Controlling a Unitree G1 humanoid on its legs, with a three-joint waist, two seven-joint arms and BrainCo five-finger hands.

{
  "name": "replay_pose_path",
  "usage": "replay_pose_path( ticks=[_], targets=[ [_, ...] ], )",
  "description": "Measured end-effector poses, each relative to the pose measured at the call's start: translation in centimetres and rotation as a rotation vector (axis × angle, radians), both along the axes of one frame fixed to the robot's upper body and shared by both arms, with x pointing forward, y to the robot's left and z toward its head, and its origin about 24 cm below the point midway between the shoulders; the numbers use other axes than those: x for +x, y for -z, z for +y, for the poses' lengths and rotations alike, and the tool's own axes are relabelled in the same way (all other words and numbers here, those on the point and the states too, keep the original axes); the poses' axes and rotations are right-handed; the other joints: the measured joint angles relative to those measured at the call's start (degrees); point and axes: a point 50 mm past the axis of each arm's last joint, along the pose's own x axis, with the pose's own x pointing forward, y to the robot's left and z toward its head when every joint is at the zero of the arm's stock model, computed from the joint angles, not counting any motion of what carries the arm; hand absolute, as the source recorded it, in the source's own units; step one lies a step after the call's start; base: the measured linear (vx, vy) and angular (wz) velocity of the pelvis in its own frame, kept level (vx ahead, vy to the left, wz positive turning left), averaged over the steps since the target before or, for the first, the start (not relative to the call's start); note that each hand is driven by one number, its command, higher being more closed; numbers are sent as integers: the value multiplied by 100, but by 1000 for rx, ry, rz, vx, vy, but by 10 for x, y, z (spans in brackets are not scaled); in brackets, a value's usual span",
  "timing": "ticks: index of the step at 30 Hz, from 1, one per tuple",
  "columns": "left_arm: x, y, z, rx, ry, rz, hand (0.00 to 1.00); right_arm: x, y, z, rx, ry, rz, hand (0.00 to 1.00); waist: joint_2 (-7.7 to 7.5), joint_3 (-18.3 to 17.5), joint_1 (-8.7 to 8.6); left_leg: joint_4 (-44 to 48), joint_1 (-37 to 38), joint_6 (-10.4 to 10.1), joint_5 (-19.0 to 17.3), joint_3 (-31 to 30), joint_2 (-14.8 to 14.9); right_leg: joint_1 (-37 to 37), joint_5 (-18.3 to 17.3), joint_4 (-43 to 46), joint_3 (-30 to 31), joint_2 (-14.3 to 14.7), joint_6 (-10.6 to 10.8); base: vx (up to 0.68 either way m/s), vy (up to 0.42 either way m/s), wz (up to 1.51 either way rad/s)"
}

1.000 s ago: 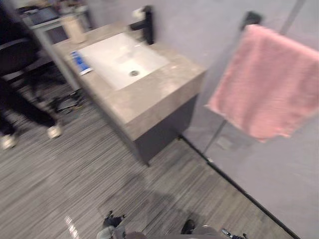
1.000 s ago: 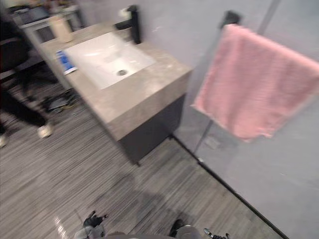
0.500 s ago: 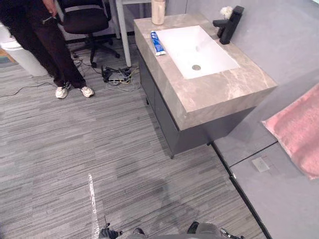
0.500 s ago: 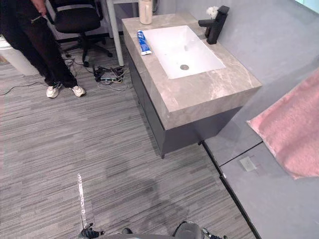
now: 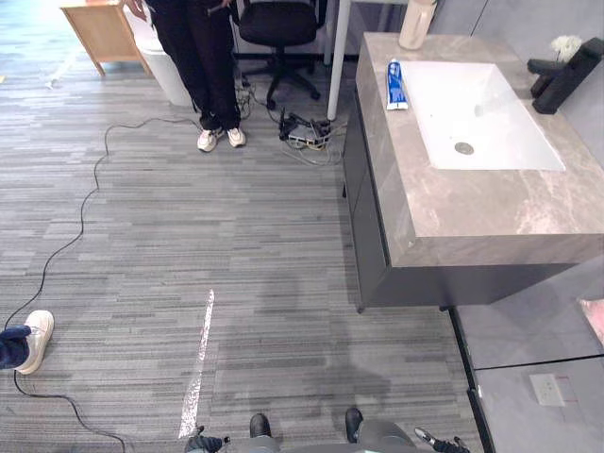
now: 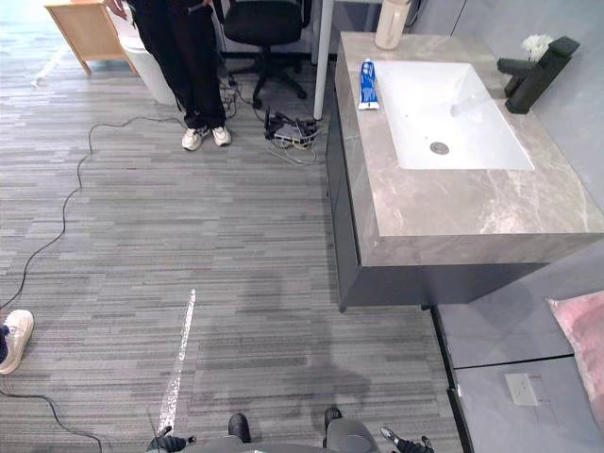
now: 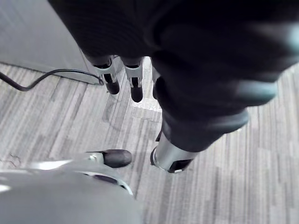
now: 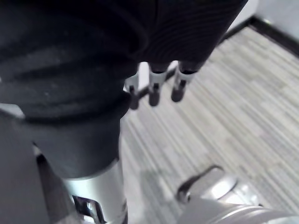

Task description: Organize washtable

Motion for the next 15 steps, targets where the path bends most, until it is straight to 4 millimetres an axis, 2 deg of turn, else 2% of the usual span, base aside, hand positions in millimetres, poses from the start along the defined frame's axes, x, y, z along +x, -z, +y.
replay_pose_path(
  ticks=[2, 5, 6, 8, 10, 11, 12, 13, 14, 15],
  targets=[
    [3, -1, 1, 4, 13, -7, 0, 0, 0, 0, 0, -7, 5, 0, -31, -5, 20, 0, -42, 34, 28, -36, -14, 0, 0, -9, -93, -24, 0, -55, -23, 21],
    [6, -3, 7, 20, 29, -11, 0, -1, 1, 3, 8, -21, 11, 0, -192, 8, 32, -48, -150, 55, 135, -139, -115, -9, -36, -104, -144, -126, 31, -91, -4, 18],
    [7, -4, 12, 34, 45, -10, 0, -2, 2, 6, 18, -20, 16, 0, -310, -24, 34, -53, -195, 85, 195, -174, -210, -11, -157, -191, -175, -225, 84, -94, -3, 24],
    [9, -5, 15, 45, 57, -13, 0, 1, 2, 9, 26, -20, 10, 0, -384, 2, 22, -57, -306, 116, 327, -237, -307, -90, -217, -180, -251, -330, 132, -116, -6, 27],
    [11, -5, 14, 49, 72, -18, 0, 1, 3, 11, 29, -19, 12, 0, -392, 7, 33, -56, -401, 164, 359, -237, -378, -196, -275, -140, -340, -427, 228, -166, 39, 30],
    [13, -6, 14, 53, 81, -23, 0, 0, 3, 11, 30, -12, 18, 0, -462, 22, 53, -14, -486, 197, 338, -201, -504, -231, -289, -135, -427, -636, 429, -119, 103, 32],
    [14, -6, 15, 55, 81, -26, 0, -1, 3, 12, 34, -7, 20, 0, -492, 8, 69, 74, -540, 267, 278, -115, -574, -261, -298, -111, -462, -736, 502, -61, 134, 38],
    [17, -8, 17, 63, 84, -42, 0, -1, 3, 15, 43, 0, 19, 0, -578, 15, 97, 645, -790, 466, 45, 116, -689, -317, -352, 11, -602, -975, 762, -35, 253, 61],
    [23, -12, 18, 77, 84, -83, 0, -5, 3, 17, 48, 41, 12, 0, -622, 39, 93, 2229, -1350, 614, -829, 473, -727, -271, -418, 237, -906, -1233, 957, -24, 212, 71],
    [24, -13, 16, 75, 82, -92, 0, -6, 2, 15, 41, 55, 8, 0, -550, 48, 98, 2728, -1482, 673, -1177, 567, -662, -241, -465, 461, -992, -1252, 985, 1, 343, 62]
  ],
)
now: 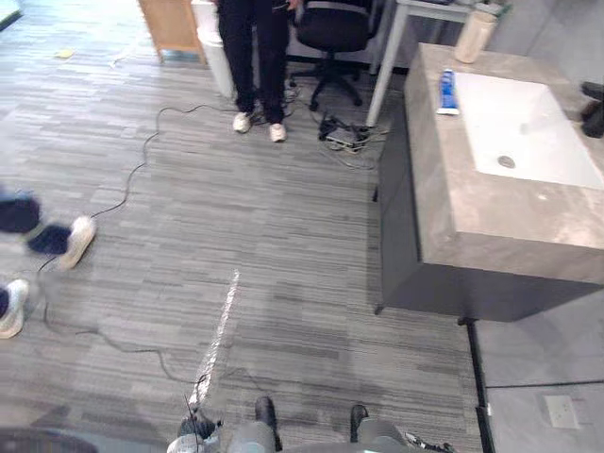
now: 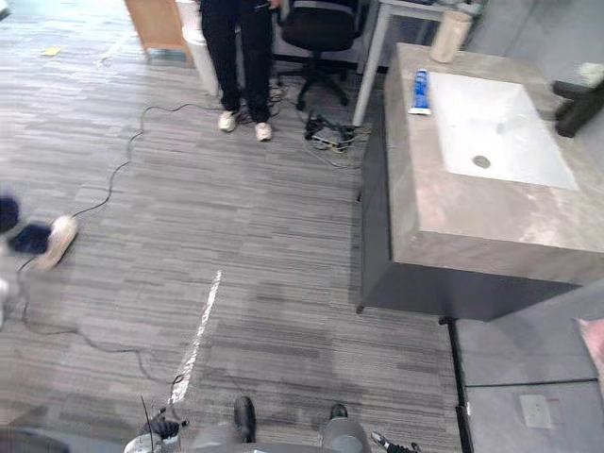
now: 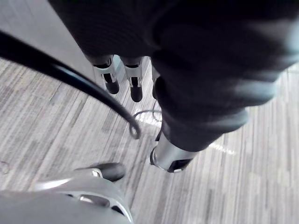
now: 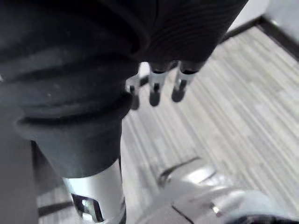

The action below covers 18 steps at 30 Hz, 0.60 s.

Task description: Organize washtable

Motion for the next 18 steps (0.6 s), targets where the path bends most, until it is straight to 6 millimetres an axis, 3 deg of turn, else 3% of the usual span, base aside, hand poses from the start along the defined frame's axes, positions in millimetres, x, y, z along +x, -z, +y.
replay_pose_path(
  ticks=[1, 2, 3, 4, 5, 6, 7, 9, 11, 12, 13, 14, 15, 16, 17, 18],
  targets=[
    [1, 1, -4, -16, -30, -10, 0, 1, -2, -6, -20, 6, -16, 0, 203, 83, 73, 552, -71, 172, -630, 31, 228, -273, -24, 1153, 88, 18, -189, 18, 173, 13],
    [0, 1, -4, -21, -45, -6, 0, 0, -4, -11, -32, -3, -20, 0, 214, 110, 128, 576, 9, 250, -748, -5, 241, -595, 134, 1905, 147, -6, -438, 11, 360, 15],
    [-1, 1, -3, -22, -63, -6, 0, -1, -3, -8, -24, 19, -23, 0, 277, 145, 119, 422, 177, 268, -777, -147, 256, -1067, 59, 2632, 109, 101, -626, 67, 313, 25],
    [-1, 1, 0, -19, -76, -8, 0, 0, -2, -1, -1, 39, -26, 0, 186, 149, 105, -78, 450, 249, -767, -158, 213, -1373, -19, 2705, -18, 290, -712, 67, 313, 34],
    [-4, 1, 3, -15, -95, -6, 0, -5, 0, 2, 13, 47, -6, 0, 67, 105, 102, -422, 714, 168, -686, -101, 96, -1531, -11, 2467, -81, 316, -723, 342, 285, 32],
    [-2, 1, 2, -21, -101, -9, 0, -8, 1, 0, 10, 55, -3, 0, 150, 131, 55, -44, 715, 167, -832, -140, 221, -1726, 62, 1954, -381, 431, -816, 441, 241, 20],
    [1, 2, -2, -36, -105, -12, 0, -10, 1, -1, 9, 81, 2, 0, 200, 254, 74, -359, 976, 195, -891, -258, 120, -1876, 170, 1349, -496, 595, -716, 501, 291, 15],
    [2, 3, -1, -37, -87, 10, 0, -17, 3, 1, 27, 101, 31, 0, 133, 260, 37, -1059, 1488, 241, -751, -255, -329, -1948, 724, 79, -643, 675, -772, 429, 211, 14],
    [3, 6, -10, -57, -68, 19, 0, -20, 4, -1, 27, 122, 38, 0, 246, 267, -116, -1559, 1883, 351, -673, -309, -634, -2065, 1087, -533, -973, 787, -952, 498, 196, 32],
    [4, 7, -16, -64, -46, 23, 0, -21, 3, -3, 25, 135, 37, 0, 357, 273, -166, -1768, 2091, 332, -683, -339, -704, -2172, 1187, -487, -1217, 940, -1173, 555, 177, 32],
    [1, 9, -25, -78, -21, 37, 0, -22, 2, -7, 14, 142, 38, 0, 551, 256, -263, -1920, 2324, 219, -736, -441, -665, -2269, 1228, -266, -1490, 1163, -1536, 735, 192, 52],
    [2, 10, -32, -95, 1, 37, 0, -24, 2, -6, 10, 141, 44, 0, 632, 246, -343, -1843, 2467, 184, -747, -526, -673, -2300, 1197, 12, -1712, 1383, -1859, 846, 148, 73],
    [-1, 11, -37, -111, 5, 45, 0, -25, 1, -6, 9, 150, 38, 0, 659, 204, -410, -1614, 2522, 20, -840, -574, -699, -2207, 1224, 102, -1887, 1464, -2053, 767, 92, 77],
    [0, 12, -44, -135, -6, 45, 0, -26, 0, -13, -6, 162, 30, 0, 730, 203, -487, -1140, 2503, -198, -968, -565, -649, -2088, 1341, 167, -1827, 1568, -2433, 781, 111, 32],
    [7, 12, -56, -173, -14, 27, 0, -18, -5, -26, -48, 146, 5, 0, 1050, 166, -413, -129, 2173, -399, -879, -380, -401, -1930, 1014, 223, -1818, 1657, -2449, 607, 113, -9],
    [5, 13, -57, -186, -16, 31, 0, -11, -7, -29, -64, 133, -19, 0, 1100, 155, -381, 594, 1892, -640, -644, -302, -327, -1837, 883, 259, -1711, 1687, -2381, 742, 155, -69]
  ],
)
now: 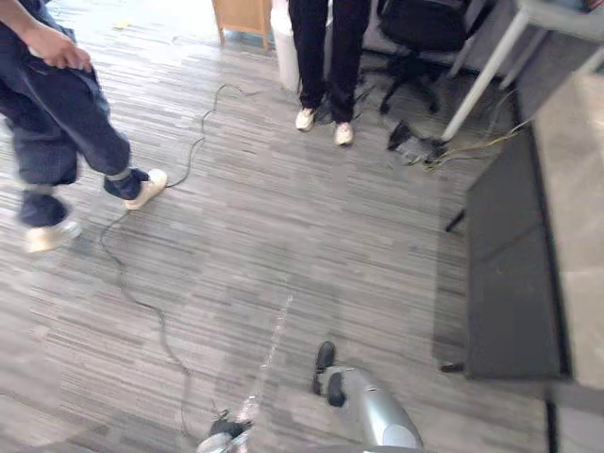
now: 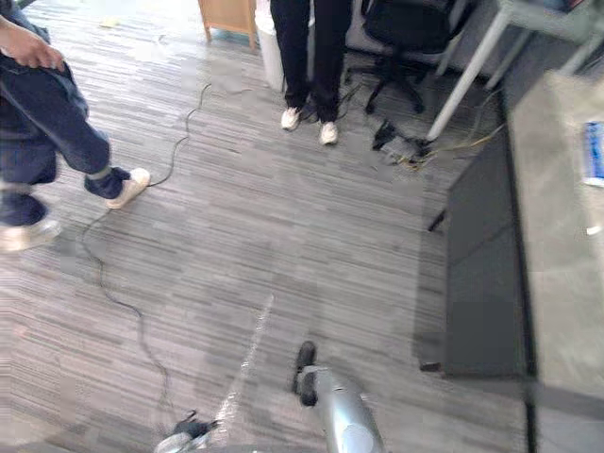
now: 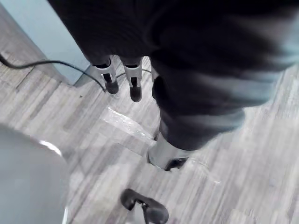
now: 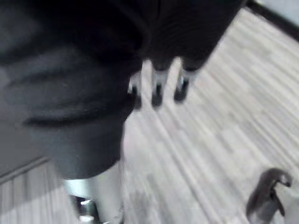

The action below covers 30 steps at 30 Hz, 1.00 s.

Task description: Organize washtable

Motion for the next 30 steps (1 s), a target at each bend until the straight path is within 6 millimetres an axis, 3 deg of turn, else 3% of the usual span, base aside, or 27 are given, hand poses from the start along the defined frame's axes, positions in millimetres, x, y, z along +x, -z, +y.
replay_pose_path(
  ticks=[1, 2, 4, 6, 7, 8, 9, 11, 12, 13, 14, 15, 16, 17, 18, 19, 20, 21, 22, 23, 24, 25, 26, 27, 28, 29, 30],
  targets=[
    [2, -1, 2, 5, -1, -10, 0, 16, -4, 1, -19, -42, -42, 0, 7, -5, 9, 1388, -496, -185, 236, 48, 221, 234, -194, 24, 284, 36, 133, 861, 158, -82],
    [9, -4, 3, 9, -12, -34, 0, 29, -6, 2, -27, -80, -75, 0, -8, -2, 6, 2541, -873, -206, 248, 69, 460, 698, -418, 25, 577, 42, 303, 853, 160, -82],
    [15, -7, 4, 15, -22, -65, 0, 33, -7, 3, -34, -97, -77, 0, -53, 28, 24, 3064, -998, -157, 225, 167, 695, 1202, -580, -76, 909, 44, 449, 605, 162, -74],
    [23, -12, 6, -6, -93, -123, 0, 32, -6, 5, -45, -116, -66, 0, -265, 56, 153, 3514, -1395, 217, 9, 497, 1123, 1890, -773, -270, 1649, -103, 647, 652, 309, -130],
    [28, -14, 8, -13, -119, -148, 0, 35, -6, 9, -45, -137, -69, 0, -298, 55, 205, 3542, -1799, 424, -118, 562, 1349, 2148, -848, -366, 2045, -258, 761, 552, 349, -127],
    [30, -16, 9, -13, -128, -162, 0, 37, -7, 9, -49, -151, -70, 0, -361, 83, 219, 3483, -2026, 490, -161, 573, 1453, 2233, -902, -387, 2251, -350, 831, 503, 413, -162],
    [35, -19, 12, -13, -143, -189, 0, 36, -7, 9, -58, -174, -57, 0, -395, 94, 289, 3130, -2453, 493, -202, 498, 1612, 2331, -1070, -329, 2665, -548, 1063, 444, 503, -161],
    [40, -20, 9, -18, -143, -204, 0, 32, -7, 5, -70, -175, -47, 0, -305, 90, 300, 1468, -2758, 392, -132, -52, 1668, 2312, -1583, 30, 3244, -803, 1496, 411, 590, -169],
    [33, -16, 5, -23, -150, -174, 0, 30, -10, -8, -103, -190, -39, 0, -111, 50, 319, 193, -2377, -207, 622, -64, 1801, 2217, -2013, 597, 3593, -778, 1932, 429, 562, -161],
    [22, -13, 13, -2, -182, -136, 0, 25, -6, 0, -73, -211, -13, 0, -210, -82, 312, 206, -2010, -239, 618, 429, 1833, 1956, -2210, 1208, 3682, -450, 1864, 465, 479, -156],
    [22, -14, 14, 8, -186, -144, 0, 27, -7, 3, -70, -216, -19, 0, -308, -84, 357, 509, -2066, -198, 706, 372, 1874, 1920, -2231, 1390, 3606, -175, 1583, 372, 258, -109],
    [24, -20, 32, 55, -208, -183, 0, 20, -2, 16, -37, -216, 4, 0, -678, -88, 372, 1364, -2655, 72, 509, -179, 1678, 1977, -2057, 1405, 3641, -67, 1153, 323, 145, -76],
    [29, -23, 39, 69, -233, -209, 0, 22, -1, 18, -32, -226, 20, 0, -849, -194, 309, 1340, -3119, -93, 230, -681, 1610, 2152, -2507, 1071, 3789, -273, 992, 287, 187, -64],
    [29, -22, 36, 58, -242, -200, 0, 22, 0, 16, -33, -218, 24, 0, -732, -179, 287, 1083, -3263, -223, 226, -918, 1761, 2209, -2590, 985, 3958, -210, 944, 415, 353, -87],
    [23, -20, 35, 51, -255, -185, 0, 25, 0, 12, -38, -208, 25, 0, -598, -201, 344, 553, -3448, -382, 277, -1190, 1857, 2294, -2677, 813, 4338, -282, 1090, 472, 581, -140],
    [12, -16, 37, 52, -269, -153, 0, 29, 0, 10, -29, -208, 21, 0, -589, -223, 400, 241, -3487, -751, 541, -1389, 1773, 2388, -2771, 604, 4764, -551, 1256, 484, 656, -188],
    [4, -14, 39, 50, -310, -137, 0, 26, 4, 15, -5, -199, 40, 0, -676, -351, 487, 433, -3327, -713, 699, -1300, 1503, 2460, -2801, 356, 5139, -871, 1278, 386, 577, -149],
    [2, -15, 47, 69, -314, -132, 0, 21, 6, 19, 14, -195, 59, 0, -772, -414, 462, 548, -3305, -602, 483, -1161, 1411, 2461, -2732, 351, 5307, -1054, 1252, 401, 506, -106],
    [-3, -15, 55, 91, -323, -125, 0, 17, 8, 21, 43, -177, 63, 0, -905, -519, 355, 945, -3306, -454, 276, -1025, 1328, 2212, -2398, 854, 5437, -1063, 1102, 544, 596, -85],
    [-12, -13, 59, 97, -332, -100, 0, 14, 9, 25, 55, -177, 72, 0, -958, -524, 335, 1589, -3338, -516, 264, -1044, 1198, 2101, -1869, 1232, 5584, -1077, 1102, 645, 685, -99],
    [-14, -13, 60, 97, -335, -92, 0, 17, 9, 30, 66, -167, 59, 0, -906, -465, 420, 2197, -3452, -545, 404, -1086, 1186, 2061, -1595, 1410, 5680, -1089, 1111, 492, 594, -122],
    [-12, -13, 62, 107, -309, -88, 0, 15, 9, 30, 66, -156, 62, 0, -948, -461, 453, 2340, -3629, -483, 56, -1109, 1043, 1942, -1308, 1762, 5826, -1164, 1268, 311, 545, -142],
    [-12, -11, 58, 109, -235, -60, 0, 16, 8, 19, 44, -165, 61, 0, -842, -493, 454, 1113, -3247, 36, -194, -927, 1007, 1540, -849, 2357, 5833, -1140, 1519, 180, 464, -147],
    [-11, -12, 65, 131, -202, -45, 0, 22, 8, 26, 55, -198, 43, 0, -1031, -375, 431, 959, -2903, 174, -205, -465, 921, 1296, -409, 2773, 5889, -1246, 1675, 165, 423, -137],
    [-9, -12, 65, 143, -157, -28, 0, 22, 7, 25, 57, -199, 30, 0, -964, -366, 351, 727, -2621, 238, -237, -217, 968, 983, -60, 2954, 5633, -1150, 1911, 207, 364, -131],
    [-10, -11, 64, 147, -129, -18, 0, 26, 5, 22, 45, -194, 11, 0, -859, -298, 300, 390, -2203, 274, -237, 66, 1071, 695, -8, 3125, 5196, -959, 1916, 238, 315, -169],
    [-7, -11, 61, 152, -86, -9, 0, 27, 4, 20, 38, -174, -4, 0, -749, -227, 274, -194, -1551, 332, -193, 490, 1145, 277, -265, 3735, 4579, -641, 1864, 270, 334, -189]
  ],
)
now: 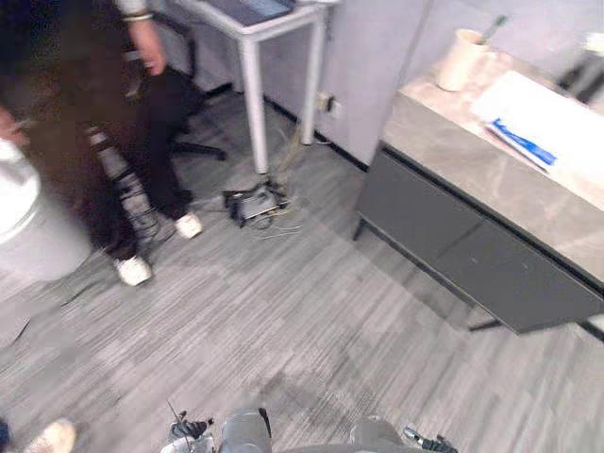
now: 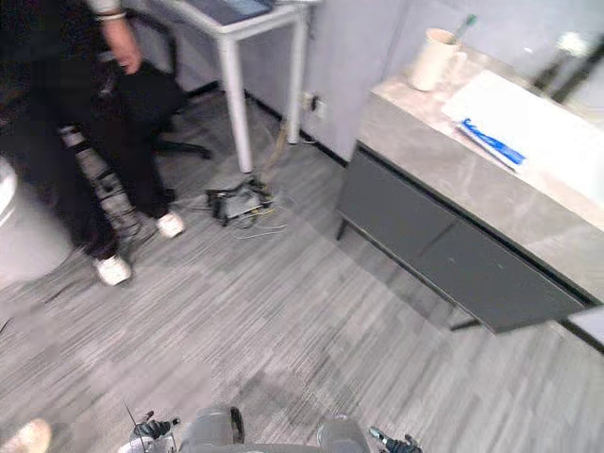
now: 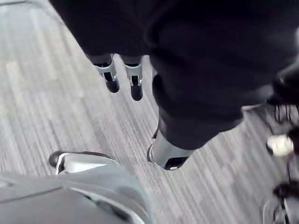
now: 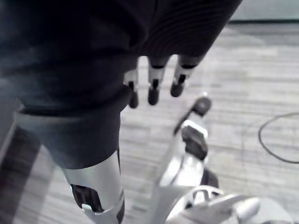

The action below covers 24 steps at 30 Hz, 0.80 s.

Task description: Organize washtable

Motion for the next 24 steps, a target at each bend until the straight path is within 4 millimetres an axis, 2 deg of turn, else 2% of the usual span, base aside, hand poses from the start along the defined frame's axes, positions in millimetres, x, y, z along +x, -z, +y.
replay_pose_path(
  ticks=[1, 2, 3, 4, 6, 7, 8, 9, 10, 11, 12, 13, 14, 15, 17, 18, 19, 20, 21, 22, 23, 24],
  targets=[
    [6, 0, -6, -3, 41, -7, 0, -2, -1, -1, -3, 13, -10, 0, 146, 38, -45, -556, 557, 16, 82, 391, -10, -336, -359, 502, -670, 271, -11, 234, 246, -145],
    [8, 0, -8, -3, 53, -9, 0, -2, -2, -2, -9, 17, -19, 0, 190, 36, -49, -650, 652, 16, 91, 465, -12, -422, -430, 562, -816, 319, -15, 270, 252, -118],
    [26, -3, -16, -6, 98, -47, 0, 0, -4, -7, -22, 38, -47, 0, 330, 65, -153, -1015, 997, 4, 108, 784, -119, -822, -702, 663, -1570, 410, -115, 327, 249, -90],
    [41, -7, -19, -6, 108, -85, 0, 0, -5, -9, -25, 59, -55, 0, 356, 96, -239, -1223, 1167, 3, 107, 972, -238, -1086, -831, 436, -2101, 394, -298, 346, 239, -93],
    [57, -13, -22, -9, 116, -130, 0, 6, -6, -9, -30, 71, -68, 0, 382, 245, -291, -1402, 1392, 0, 105, 1172, -330, -1296, -1002, -75, -2752, 410, -452, 398, 180, -62],
    [70, -16, -29, -22, 126, -159, 0, 9, -7, -12, -35, 85, -79, 0, 464, 374, -297, -1500, 1570, -3, 104, 1224, -340, -1417, -996, -858, -3358, 451, -522, 533, 156, -53],
    [73, -17, -33, -30, 128, -168, 0, 8, -7, -13, -40, 82, -78, 0, 513, 437, -293, -1556, 1679, -3, 104, 1254, -340, -1407, -921, -1257, -3627, 451, -639, 473, 103, -43],
    [75, -17, -37, -41, 130, -172, 0, 8, -7, -15, -44, 74, -73, 0, 548, 515, -295, -1616, 1837, -3, 104, 1255, -355, -1363, -732, -1968, -4076, 440, -855, 506, 70, -31],
    [73, -15, -40, -49, 130, -164, 0, 6, -6, -12, -41, 64, -60, 0, 468, 508, -284, -1652, 2011, -62, 134, 1256, -512, -1183, -258, -3115, -4760, 337, -1012, 701, 41, -36],
    [63, -11, -44, -66, 118, -140, 0, 2, -4, -7, -30, 74, -37, 0, 295, 577, -253, -1752, 2467, -386, 217, 1265, -764, -841, 569, -3682, -5293, 149, -2243, 702, 41, -46],
    [62, -9, -51, -88, 115, -135, 0, 8, -6, -14, -47, 73, -50, 0, 512, 648, -240, -1721, 2552, -489, 265, 1303, -658, -853, 359, -3411, -5280, 242, -2125, 604, 52, -34],
    [60, -7, -55, -101, 111, -130, 0, 10, -7, -16, -53, 72, -56, 0, 588, 668, -273, -1615, 2555, -743, 414, 1328, -598, -874, 88, -3219, -5256, 237, -2162, 457, 35, -34],
    [58, -6, -59, -114, 109, -122, 0, 13, -10, -20, -69, 75, -75, 0, 631, 691, -251, -1141, 2499, -895, 779, 1276, -493, -852, -243, -2880, -5153, 223, -2069, 464, 4, -26],
    [55, -5, -61, -121, 104, -116, 0, 15, -11, -20, -70, 74, -83, 0, 635, 697, -221, -449, 2330, -854, 1110, 1134, -313, -684, -447, -2823, -5067, 276, -2017, 571, -47, -36],
    [51, -3, -62, -135, 65, -115, 0, 19, -12, -17, -75, 54, -92, 0, 653, 703, -120, 1486, 1760, -724, 1122, 658, 216, -36, -613, -3046, -4914, 533, -1941, 546, -54, -34],
    [49, -3, -64, -147, 39, -120, 0, 21, -13, -18, -88, 25, -93, 0, 623, 711, -71, 2597, 1356, -716, 1122, 301, 410, 394, -614, -3229, -4759, 665, -1944, 487, -37, -49],
    [46, -3, -62, -150, 18, -122, 0, 23, -14, -19, -100, 1, -99, 0, 566, 697, 12, 3329, 909, -717, 1120, 47, 488, 731, -619, -3340, -4585, 718, -1950, 361, -15, -57],
    [45, -4, -58, -144, -6, -131, 0, 25, -15, -19, -102, -5, -107, 0, 533, 679, 49, 3554, 688, -688, 1107, -33, 499, 865, -621, -3409, -4471, 749, -1950, 332, 8, -80],
    [43, -4, -55, -144, -49, -142, 0, 30, -16, -17, -104, -29, -119, 0, 514, 669, 127, 3824, 278, -524, 1016, -151, 520, 1154, -651, -3629, -4228, 831, -1893, 316, 35, -100],
    [41, -5, -51, -140, -88, -152, 0, 31, -17, -17, -107, -40, -118, 0, 506, 657, 219, 3956, -121, -327, 896, -180, 536, 1406, -746, -3895, -3900, 904, -1735, 308, 44, -109],
    [40, -4, -50, -139, -100, -150, 0, 32, -17, -17, -107, -43, -119, 0, 535, 663, 256, 3966, -334, -246, 843, -191, 606, 1465, -742, -3970, -3779, 957, -1727, 315, 115, -114],
    [37, -4, -47, -134, -123, -152, 0, 33, -17, -17, -106, -43, -120, 0, 542, 652, 348, 3810, -668, -80, 709, -205, 644, 1567, -745, -4021, -3511, 989, -1698, 297, 146, -111]
  ],
)
